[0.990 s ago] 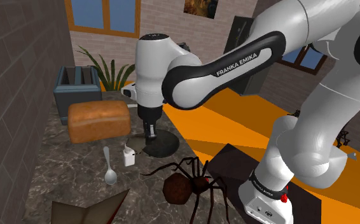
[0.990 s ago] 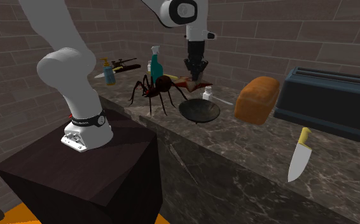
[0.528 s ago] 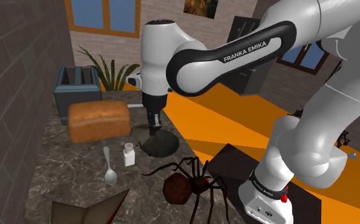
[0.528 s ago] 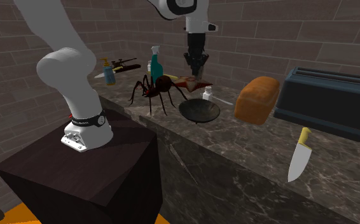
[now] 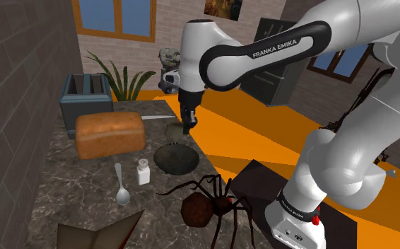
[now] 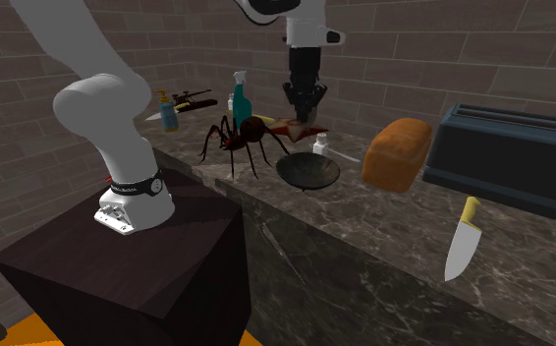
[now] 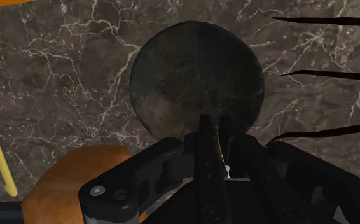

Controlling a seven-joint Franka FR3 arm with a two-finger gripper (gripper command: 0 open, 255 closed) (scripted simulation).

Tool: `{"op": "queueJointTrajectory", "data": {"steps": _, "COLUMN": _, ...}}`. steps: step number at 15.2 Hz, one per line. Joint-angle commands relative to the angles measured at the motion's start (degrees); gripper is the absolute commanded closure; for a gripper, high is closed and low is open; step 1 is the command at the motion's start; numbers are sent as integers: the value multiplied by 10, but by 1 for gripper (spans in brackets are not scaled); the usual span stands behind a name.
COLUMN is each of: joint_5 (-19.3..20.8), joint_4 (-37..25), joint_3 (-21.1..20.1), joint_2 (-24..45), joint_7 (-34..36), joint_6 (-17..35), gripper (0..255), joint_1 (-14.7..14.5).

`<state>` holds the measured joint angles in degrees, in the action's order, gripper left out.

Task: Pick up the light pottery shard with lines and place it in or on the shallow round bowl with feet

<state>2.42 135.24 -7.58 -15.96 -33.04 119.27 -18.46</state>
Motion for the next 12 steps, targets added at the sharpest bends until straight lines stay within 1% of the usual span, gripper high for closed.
{"op": "queueJointTrajectory", "data": {"steps": 1, "joint_5": 5, "joint_4": 9, "joint_3": 21, "joint_2": -10, "joint_7": -33, "joint_6": 1, "gripper": 255, "joint_1": 13}}
{"op": "queueJointTrajectory", "data": {"steps": 2, "joint_5": 7, "joint_4": 11, "joint_3": 27, "joint_2": -13, "joint_7": -41, "joint_6": 0, "gripper": 255, "joint_1": 17}}
{"op": "queueJointTrajectory", "data": {"steps": 12, "joint_5": 13, "joint_4": 58, "joint_3": 25, "joint_2": 23, "joint_7": -32, "joint_6": 83, "gripper": 255, "joint_1": 19}}
